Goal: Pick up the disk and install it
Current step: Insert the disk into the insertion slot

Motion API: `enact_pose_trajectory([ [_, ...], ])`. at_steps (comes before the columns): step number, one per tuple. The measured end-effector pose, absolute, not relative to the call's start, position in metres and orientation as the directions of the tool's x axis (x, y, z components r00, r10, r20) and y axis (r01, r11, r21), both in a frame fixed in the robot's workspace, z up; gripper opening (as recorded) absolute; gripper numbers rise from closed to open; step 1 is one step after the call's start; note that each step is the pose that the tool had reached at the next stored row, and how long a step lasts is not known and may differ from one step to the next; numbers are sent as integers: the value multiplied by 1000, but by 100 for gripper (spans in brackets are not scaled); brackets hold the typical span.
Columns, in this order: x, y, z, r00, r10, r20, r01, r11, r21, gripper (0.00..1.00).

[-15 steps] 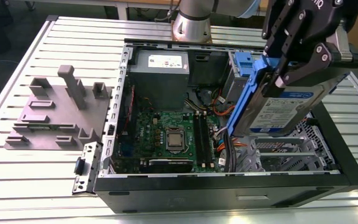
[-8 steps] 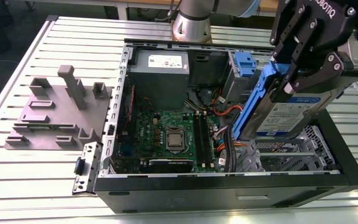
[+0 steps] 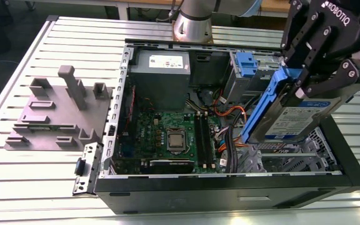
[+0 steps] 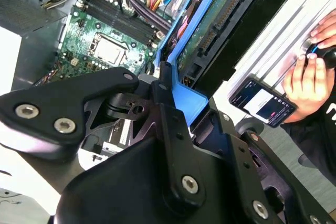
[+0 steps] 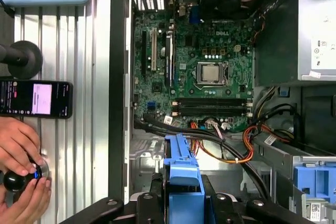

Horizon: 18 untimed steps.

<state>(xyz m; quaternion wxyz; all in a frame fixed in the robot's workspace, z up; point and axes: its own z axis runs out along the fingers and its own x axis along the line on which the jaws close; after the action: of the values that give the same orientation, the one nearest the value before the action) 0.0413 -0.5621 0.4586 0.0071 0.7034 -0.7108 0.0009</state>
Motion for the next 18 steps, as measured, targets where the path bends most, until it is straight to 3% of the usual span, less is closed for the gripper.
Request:
enact_pose_trajectory([
  [18,69,-564,450,-10,-1000,11,-1000,10,9,36],
])
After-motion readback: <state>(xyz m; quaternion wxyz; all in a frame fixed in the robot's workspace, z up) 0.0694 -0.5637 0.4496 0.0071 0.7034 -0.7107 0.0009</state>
